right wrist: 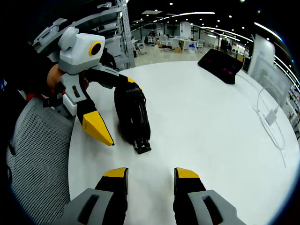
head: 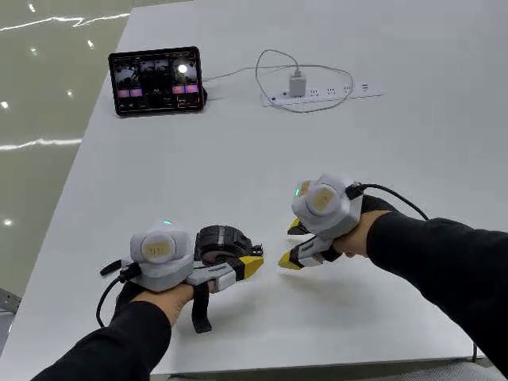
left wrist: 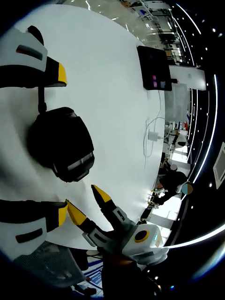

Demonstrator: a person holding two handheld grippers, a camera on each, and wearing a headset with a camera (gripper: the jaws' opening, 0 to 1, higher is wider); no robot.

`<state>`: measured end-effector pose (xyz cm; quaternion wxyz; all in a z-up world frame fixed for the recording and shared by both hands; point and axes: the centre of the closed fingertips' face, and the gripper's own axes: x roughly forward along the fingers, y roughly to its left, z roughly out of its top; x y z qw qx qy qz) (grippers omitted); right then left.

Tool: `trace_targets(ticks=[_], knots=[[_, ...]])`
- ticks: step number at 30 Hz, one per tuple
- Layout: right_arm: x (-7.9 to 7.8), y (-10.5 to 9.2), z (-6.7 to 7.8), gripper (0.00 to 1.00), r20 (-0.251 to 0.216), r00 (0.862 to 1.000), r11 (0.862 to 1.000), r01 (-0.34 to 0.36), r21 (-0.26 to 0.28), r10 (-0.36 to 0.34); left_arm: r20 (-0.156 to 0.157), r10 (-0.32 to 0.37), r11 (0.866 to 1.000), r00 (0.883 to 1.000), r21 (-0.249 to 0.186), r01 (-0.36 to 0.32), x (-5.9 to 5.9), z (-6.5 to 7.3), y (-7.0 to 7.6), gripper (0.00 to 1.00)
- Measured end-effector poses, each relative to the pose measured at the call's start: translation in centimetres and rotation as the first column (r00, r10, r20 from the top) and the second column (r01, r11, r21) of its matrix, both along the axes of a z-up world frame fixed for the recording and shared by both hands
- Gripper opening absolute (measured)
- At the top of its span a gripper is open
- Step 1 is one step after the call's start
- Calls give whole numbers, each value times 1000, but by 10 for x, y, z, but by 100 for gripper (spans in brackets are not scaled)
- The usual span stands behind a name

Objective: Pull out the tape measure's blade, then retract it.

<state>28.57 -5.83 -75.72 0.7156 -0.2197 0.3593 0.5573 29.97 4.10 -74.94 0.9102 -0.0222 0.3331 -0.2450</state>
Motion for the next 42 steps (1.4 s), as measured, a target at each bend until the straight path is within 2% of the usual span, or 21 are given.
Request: trace_targets(ticks=[2, 4, 6, 7, 8, 10, 13, 18, 19, 23, 28, 29, 31, 38, 42], knots=[[-2, 0, 4, 41, -7, 1000, 1000, 12, 23, -12, -17, -22, 1000, 1000, 5, 23, -4, -2, 1, 99], [-4, -2, 6, 44, -2, 1000, 999, 12, 37, -12, -16, -48, 999, 999, 15, 49, -7, -2, 2, 99], [-6, -5, 8, 45, 8, 1000, 999, 9, 43, -9, -40, -80, 997, 996, -28, 78, -15, 0, -2, 99], [-7, -7, 9, 47, 10, 1000, 999, 10, 47, -10, -47, -88, 996, 995, -34, 86, -16, -1, -2, 99], [-8, -8, 9, 49, 11, 1000, 998, 12, 54, -13, -43, -104, 994, 994, -34, 103, -18, 0, -1, 99], [-10, -12, 11, 53, 11, 999, 997, 33, 67, -34, 19, -129, 992, 991, -4, 129, -17, 7, 2, 99], [-14, -18, 14, 58, 16, 999, 995, 46, 90, -47, 5, -144, 990, 990, 1, 144, -22, 8, 4, 99], [-22, -35, 12, 65, 5, 998, 993, 69, 94, -70, 13, -176, 984, 984, 16, 176, -26, 9, 11, 99], [-23, -41, 12, 67, 15, 997, 993, 72, 93, -74, 16, -191, 982, 981, 15, 191, -28, 11, 12, 99], [-26, -59, 13, 72, 28, 994, 991, 99, 91, -102, 22, -231, 971, 973, 71, 229, -31, 10, 22, 99], [-35, -84, 15, 77, 62, 992, 992, 103, 74, -107, 1, -242, 967, 970, 77, 242, -41, 12, 35, 99], [-37, -91, 15, 79, 64, 992, 992, 105, 72, -109, -13, -249, 964, 968, 87, 250, -44, 11, 38, 99], [-40, -101, 14, 81, 63, 991, 991, 114, 72, -119, -22, -283, 952, 959, 112, 284, -51, 10, 39, 99], [-41, -131, 23, 89, 59, 983, 980, 165, 112, -172, -18, -291, 947, 956, 135, 291, -53, 13, 46, 99], [-38, -157, 25, 94, 44, 971, 967, 229, 107, -235, -25, -284, 951, 959, 122, 285, -52, 16, 50, 99]])
